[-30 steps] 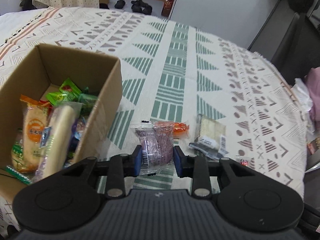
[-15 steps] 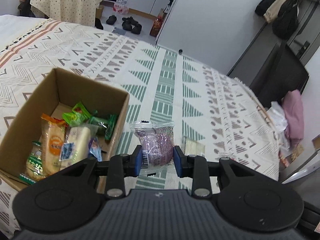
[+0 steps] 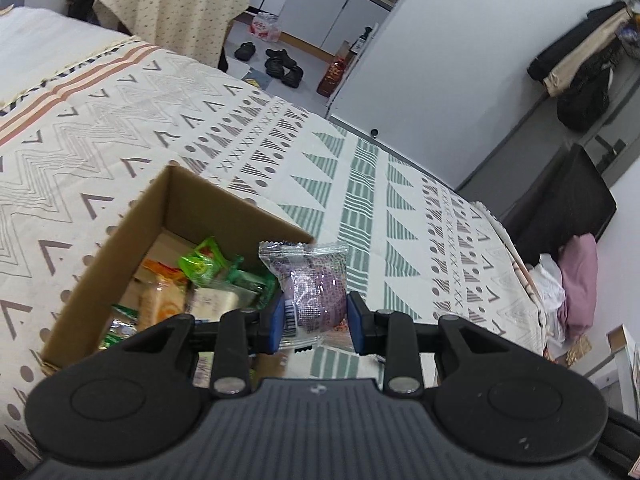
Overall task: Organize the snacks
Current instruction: 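Carry the purple packet and peanut packet over the box and open both tools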
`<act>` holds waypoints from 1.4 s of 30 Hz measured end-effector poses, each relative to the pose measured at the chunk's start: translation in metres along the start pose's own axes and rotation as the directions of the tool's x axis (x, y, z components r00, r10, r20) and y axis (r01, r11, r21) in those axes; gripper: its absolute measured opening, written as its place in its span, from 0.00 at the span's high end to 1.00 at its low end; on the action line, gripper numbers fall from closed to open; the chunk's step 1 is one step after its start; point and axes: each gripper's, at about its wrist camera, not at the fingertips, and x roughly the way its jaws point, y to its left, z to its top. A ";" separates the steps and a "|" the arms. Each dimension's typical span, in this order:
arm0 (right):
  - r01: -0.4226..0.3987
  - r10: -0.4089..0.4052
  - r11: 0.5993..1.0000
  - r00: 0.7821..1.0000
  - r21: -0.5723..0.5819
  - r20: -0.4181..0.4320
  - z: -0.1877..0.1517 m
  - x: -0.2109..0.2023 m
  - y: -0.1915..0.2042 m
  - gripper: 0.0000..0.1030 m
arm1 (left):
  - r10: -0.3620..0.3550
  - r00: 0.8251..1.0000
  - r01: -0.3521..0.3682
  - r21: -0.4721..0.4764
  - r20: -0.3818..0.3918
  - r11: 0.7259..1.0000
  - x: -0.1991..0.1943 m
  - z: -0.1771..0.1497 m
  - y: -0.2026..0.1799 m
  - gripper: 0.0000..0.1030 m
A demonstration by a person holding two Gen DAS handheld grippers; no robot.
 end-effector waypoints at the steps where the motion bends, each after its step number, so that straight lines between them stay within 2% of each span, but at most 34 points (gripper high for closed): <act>1: 0.000 0.000 1.000 1.000 -0.002 0.000 0.000 0.001 0.004 0.82 | 0.000 1.000 0.000 -0.008 -0.001 1.000 -0.001 0.002 0.004 0.70; 8: -0.009 0.009 1.000 1.000 -0.019 -0.017 -0.003 0.017 0.032 0.82 | -0.015 1.000 0.015 -0.063 0.001 0.998 -0.007 0.016 0.033 0.69; 17: -0.014 0.013 1.000 1.000 -0.021 -0.027 -0.006 0.036 0.063 0.82 | 0.001 1.000 0.000 -0.151 0.005 0.988 0.001 0.035 0.074 0.69; 28: -0.018 0.016 0.999 0.998 -0.036 -0.054 -0.010 0.061 0.087 0.82 | 0.026 1.000 -0.027 -0.193 -0.007 0.981 0.015 0.042 0.091 0.69; 30: -0.017 0.015 0.999 0.998 -0.041 -0.058 -0.009 0.064 0.089 0.82 | 0.026 1.000 -0.025 -0.186 0.004 0.982 0.013 0.042 0.089 0.65; 32: -0.019 0.017 0.999 0.998 -0.046 -0.057 -0.007 0.065 0.091 0.82 | 0.030 1.000 -0.029 -0.177 0.006 0.984 0.012 0.042 0.086 0.57; 38: -0.041 0.038 0.998 0.998 -0.055 -0.048 0.000 0.065 0.095 0.82 | 0.048 0.999 -0.048 -0.202 -0.007 0.978 0.010 0.042 0.088 0.42; 41: -0.031 0.029 0.998 0.999 -0.056 -0.042 0.002 0.062 0.094 0.76 | 0.054 0.999 -0.053 -0.215 -0.001 0.975 0.007 0.041 0.086 0.34; 42: -0.026 0.024 0.998 0.999 -0.056 -0.033 0.003 0.060 0.092 0.69 | 0.056 0.998 -0.055 -0.210 0.001 0.976 0.006 0.041 0.083 0.32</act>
